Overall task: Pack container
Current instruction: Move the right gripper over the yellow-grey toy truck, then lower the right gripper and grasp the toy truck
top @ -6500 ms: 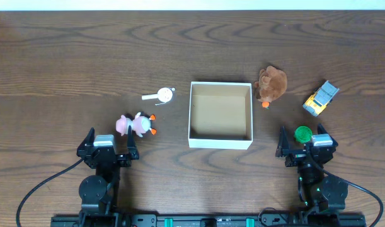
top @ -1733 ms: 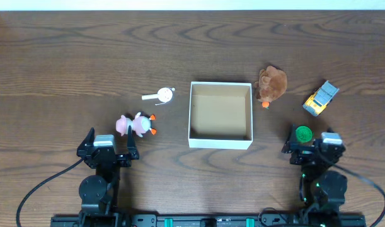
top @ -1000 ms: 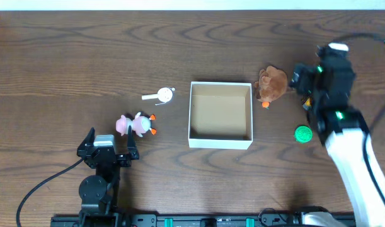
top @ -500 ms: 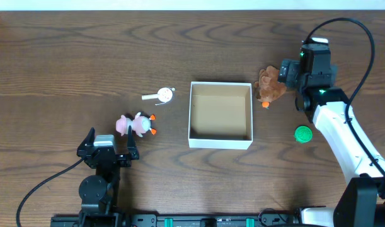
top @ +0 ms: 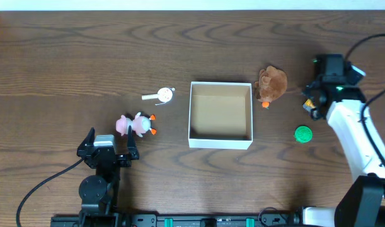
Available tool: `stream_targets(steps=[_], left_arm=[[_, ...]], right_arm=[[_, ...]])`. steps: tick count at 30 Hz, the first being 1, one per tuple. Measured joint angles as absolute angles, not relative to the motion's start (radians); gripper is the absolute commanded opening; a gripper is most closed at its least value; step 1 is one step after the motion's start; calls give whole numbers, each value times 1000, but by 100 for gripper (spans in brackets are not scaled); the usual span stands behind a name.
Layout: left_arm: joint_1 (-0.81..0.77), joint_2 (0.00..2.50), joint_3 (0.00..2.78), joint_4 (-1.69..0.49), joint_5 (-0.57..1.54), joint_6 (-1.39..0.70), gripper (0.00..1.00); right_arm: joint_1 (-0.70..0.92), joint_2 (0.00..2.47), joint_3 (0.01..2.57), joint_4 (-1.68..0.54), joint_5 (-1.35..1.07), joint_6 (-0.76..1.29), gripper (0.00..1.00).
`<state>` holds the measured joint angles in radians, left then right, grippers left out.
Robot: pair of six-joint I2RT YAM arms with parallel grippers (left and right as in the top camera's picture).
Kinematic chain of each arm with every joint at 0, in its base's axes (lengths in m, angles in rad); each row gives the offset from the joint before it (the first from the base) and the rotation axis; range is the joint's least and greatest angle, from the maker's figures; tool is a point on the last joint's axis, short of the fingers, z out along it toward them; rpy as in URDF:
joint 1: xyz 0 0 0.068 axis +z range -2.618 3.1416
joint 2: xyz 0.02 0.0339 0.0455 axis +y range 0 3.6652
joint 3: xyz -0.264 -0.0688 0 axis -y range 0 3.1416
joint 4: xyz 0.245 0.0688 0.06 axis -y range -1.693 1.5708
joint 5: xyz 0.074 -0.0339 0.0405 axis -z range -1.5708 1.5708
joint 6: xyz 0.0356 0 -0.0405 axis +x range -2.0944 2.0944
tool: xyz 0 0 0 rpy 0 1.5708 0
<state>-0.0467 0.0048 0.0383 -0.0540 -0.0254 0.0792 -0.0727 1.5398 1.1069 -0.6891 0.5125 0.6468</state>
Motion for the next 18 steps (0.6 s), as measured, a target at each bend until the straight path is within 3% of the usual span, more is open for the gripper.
stream_targets(steps=[18], left_arm=[[-47, 5, 38, -54, -25, 79, 98]], right_arm=[[-123, 1654, 1237, -716, 392, 680, 99]])
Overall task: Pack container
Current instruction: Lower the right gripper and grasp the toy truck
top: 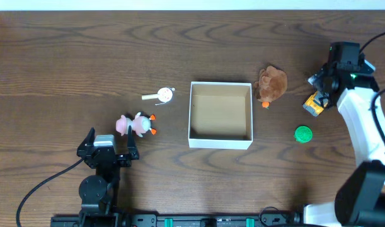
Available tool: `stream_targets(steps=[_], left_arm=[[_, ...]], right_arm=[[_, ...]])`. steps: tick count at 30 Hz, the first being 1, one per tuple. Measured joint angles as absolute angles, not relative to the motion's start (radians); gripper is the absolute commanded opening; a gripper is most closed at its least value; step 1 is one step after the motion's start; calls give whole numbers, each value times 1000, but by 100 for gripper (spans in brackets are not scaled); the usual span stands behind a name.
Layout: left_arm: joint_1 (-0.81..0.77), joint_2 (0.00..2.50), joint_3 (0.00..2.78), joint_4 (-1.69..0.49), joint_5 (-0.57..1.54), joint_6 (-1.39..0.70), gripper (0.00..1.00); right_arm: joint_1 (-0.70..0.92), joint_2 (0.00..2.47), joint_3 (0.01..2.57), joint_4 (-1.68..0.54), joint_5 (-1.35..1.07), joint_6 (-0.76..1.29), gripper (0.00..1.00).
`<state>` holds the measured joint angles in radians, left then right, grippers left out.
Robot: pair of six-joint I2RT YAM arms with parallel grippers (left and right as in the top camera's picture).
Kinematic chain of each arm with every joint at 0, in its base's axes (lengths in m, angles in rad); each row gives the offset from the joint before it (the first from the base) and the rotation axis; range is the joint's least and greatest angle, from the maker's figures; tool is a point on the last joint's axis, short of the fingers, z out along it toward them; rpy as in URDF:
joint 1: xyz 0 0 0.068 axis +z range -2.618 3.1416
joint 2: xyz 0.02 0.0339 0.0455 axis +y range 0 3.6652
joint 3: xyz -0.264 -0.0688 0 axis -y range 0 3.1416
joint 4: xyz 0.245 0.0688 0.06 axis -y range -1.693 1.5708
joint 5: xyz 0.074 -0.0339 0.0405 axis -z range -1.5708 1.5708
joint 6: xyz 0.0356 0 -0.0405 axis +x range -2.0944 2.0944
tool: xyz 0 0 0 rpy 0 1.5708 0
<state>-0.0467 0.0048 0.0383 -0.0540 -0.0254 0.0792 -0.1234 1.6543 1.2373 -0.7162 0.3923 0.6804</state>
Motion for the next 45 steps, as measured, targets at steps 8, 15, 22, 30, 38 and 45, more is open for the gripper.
stream_targets(steps=[8, 15, 22, 30, 38, 45], left_arm=[[-47, 5, 38, -54, -25, 79, 98], [-47, 5, 38, -54, -25, 79, 98], [-47, 5, 38, -54, -25, 79, 98], [-47, 5, 38, -54, -25, 79, 98], [-47, 5, 38, -54, -25, 79, 98], [-47, 5, 38, -54, -25, 79, 98]], right_arm=[[-130, 1800, 1249, -678, 373, 675, 99], [-130, 1873, 1249, -615, 367, 661, 99], [-130, 1876, 1249, -579, 362, 655, 99], [-130, 1881, 1249, -561, 358, 650, 99], [-131, 1886, 1249, -618, 329, 647, 99], [-147, 1887, 1249, -654, 320, 676, 99]])
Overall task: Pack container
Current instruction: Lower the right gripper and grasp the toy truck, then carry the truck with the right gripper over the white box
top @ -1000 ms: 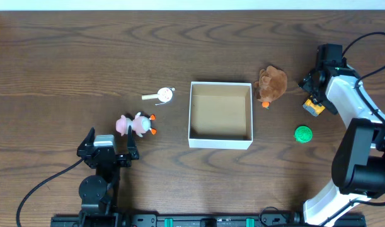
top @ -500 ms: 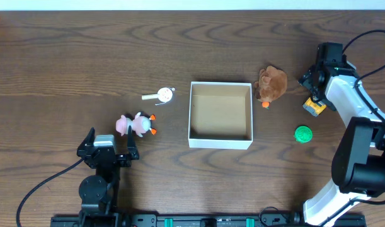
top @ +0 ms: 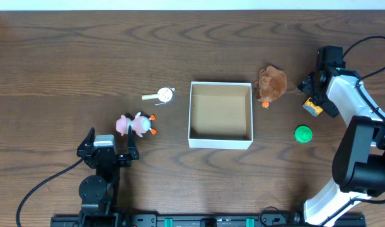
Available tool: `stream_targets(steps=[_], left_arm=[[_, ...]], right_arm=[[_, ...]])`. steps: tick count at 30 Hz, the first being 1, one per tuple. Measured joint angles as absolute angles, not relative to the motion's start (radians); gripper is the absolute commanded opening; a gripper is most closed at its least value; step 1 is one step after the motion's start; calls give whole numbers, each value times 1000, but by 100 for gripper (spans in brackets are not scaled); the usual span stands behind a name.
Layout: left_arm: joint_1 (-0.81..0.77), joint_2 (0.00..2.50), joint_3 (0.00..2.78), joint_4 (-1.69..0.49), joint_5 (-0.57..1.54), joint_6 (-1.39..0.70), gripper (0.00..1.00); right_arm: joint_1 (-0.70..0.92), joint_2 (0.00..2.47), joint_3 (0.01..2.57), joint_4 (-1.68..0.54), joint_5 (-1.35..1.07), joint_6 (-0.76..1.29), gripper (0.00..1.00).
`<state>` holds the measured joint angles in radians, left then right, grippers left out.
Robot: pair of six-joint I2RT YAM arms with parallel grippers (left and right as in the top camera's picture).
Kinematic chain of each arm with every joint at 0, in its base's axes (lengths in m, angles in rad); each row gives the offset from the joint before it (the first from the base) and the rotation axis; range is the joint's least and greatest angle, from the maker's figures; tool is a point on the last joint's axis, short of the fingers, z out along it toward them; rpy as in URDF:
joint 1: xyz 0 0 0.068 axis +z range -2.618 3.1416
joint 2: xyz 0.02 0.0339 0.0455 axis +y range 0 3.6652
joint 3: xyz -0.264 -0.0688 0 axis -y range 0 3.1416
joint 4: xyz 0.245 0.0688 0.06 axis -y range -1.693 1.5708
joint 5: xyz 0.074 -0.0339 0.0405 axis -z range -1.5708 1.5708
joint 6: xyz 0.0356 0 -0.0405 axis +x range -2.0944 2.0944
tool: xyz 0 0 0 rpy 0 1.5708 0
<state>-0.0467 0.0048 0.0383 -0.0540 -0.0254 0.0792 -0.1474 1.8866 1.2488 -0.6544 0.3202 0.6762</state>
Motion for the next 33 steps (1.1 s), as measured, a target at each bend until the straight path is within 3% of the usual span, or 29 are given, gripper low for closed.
stream_targets(steps=[12, 18, 22, 26, 30, 33], left_arm=[[-47, 5, 38, -54, -25, 79, 98], [-47, 5, 38, -54, -25, 79, 98], [-47, 5, 38, -54, -25, 79, 98], [-47, 5, 38, -54, -26, 79, 98], [-47, 5, 38, -54, -26, 79, 98], [-47, 5, 38, -54, -25, 79, 98]], right_arm=[[-201, 1890, 1249, -640, 284, 697, 93], [-207, 1908, 1249, -629, 231, 697, 84], [-207, 1938, 1248, -629, 205, 698, 70], [-207, 1944, 1249, -628, 190, 690, 41], [-208, 1943, 1261, -653, 183, 666, 38], [-208, 1944, 1283, -718, 178, 644, 31]])
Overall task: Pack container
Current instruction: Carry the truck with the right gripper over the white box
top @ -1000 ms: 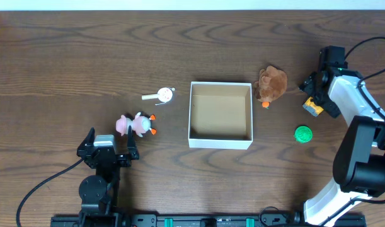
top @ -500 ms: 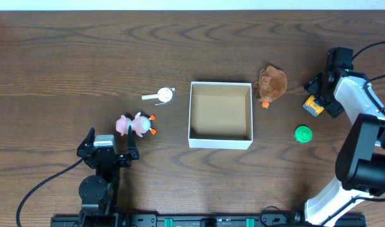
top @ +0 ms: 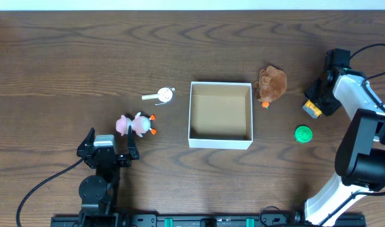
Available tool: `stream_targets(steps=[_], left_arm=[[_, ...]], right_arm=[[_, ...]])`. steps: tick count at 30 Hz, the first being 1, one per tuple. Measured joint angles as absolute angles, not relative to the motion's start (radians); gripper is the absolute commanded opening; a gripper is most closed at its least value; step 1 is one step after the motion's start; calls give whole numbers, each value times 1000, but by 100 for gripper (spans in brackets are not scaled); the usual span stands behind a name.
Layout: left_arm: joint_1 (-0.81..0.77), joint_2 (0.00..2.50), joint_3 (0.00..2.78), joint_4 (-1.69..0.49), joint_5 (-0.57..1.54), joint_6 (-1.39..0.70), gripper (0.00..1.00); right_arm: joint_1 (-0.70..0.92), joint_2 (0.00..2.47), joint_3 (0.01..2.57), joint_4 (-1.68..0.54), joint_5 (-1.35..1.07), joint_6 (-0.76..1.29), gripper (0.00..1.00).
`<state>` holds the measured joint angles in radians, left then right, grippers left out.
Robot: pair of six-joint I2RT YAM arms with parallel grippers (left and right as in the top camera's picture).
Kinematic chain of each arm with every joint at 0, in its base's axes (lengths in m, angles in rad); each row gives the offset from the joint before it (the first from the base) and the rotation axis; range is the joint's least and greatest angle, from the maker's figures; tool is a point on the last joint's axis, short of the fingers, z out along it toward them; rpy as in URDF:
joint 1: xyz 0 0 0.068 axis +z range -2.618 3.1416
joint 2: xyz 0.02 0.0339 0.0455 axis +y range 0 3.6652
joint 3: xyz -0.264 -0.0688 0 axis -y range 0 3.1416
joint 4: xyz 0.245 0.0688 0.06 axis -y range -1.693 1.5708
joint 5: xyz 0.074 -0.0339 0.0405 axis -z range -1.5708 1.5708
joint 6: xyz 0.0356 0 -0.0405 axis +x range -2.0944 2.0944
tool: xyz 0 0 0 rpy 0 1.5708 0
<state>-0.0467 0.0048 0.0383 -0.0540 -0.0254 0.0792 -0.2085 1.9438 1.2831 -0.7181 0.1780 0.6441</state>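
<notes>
An open white box (top: 220, 136) stands mid-table with nothing showing inside. A brown plush toy (top: 272, 84) lies just right of it. Further right are a small yellow-orange object (top: 312, 109) and a green round piece (top: 303, 133). My right gripper (top: 319, 99) is turned on its side right at the yellow object, touching or nearly touching it; its jaws are hidden. Left of the box lie a pink plush toy (top: 134, 125) and a white round piece with a handle (top: 160, 95). My left gripper (top: 108, 146) rests open near the front edge, below the pink toy.
The dark wooden table (top: 85, 57) carries everything. My right arm's white links (top: 362, 101) curve along the right edge, with a black cable above them. The left arm's base (top: 94, 189) sits at the front edge.
The right wrist has shifted slightly right and down, staying against the yellow object, which sits about where it was. The left arm and all other objects are unchanged.
The right gripper first covered the yellow object. Then the wrist stood further back and right with the object showing beside it. Later it came back towards the object from the upper left, and now it leans at it from the right. Nothing has entered the box.
</notes>
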Motion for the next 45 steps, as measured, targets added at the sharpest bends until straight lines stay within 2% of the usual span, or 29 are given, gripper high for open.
stream_targets(steps=[9, 19, 34, 41, 45], left_arm=[[-47, 5, 38, -54, -25, 79, 98], [-47, 5, 38, -54, -25, 79, 98], [-47, 5, 38, -54, -25, 79, 98], [-47, 5, 38, -54, -25, 79, 98], [-47, 5, 38, -54, -25, 79, 98]], right_arm=[[-175, 1954, 1513, -905, 170, 540, 30], [54, 1955, 1787, -999, 113, 484, 31], [532, 1955, 1819, -1121, 83, 447, 36], [590, 1955, 1819, -1279, 127, 445, 36], [589, 1955, 1819, -1290, 140, 467, 36]])
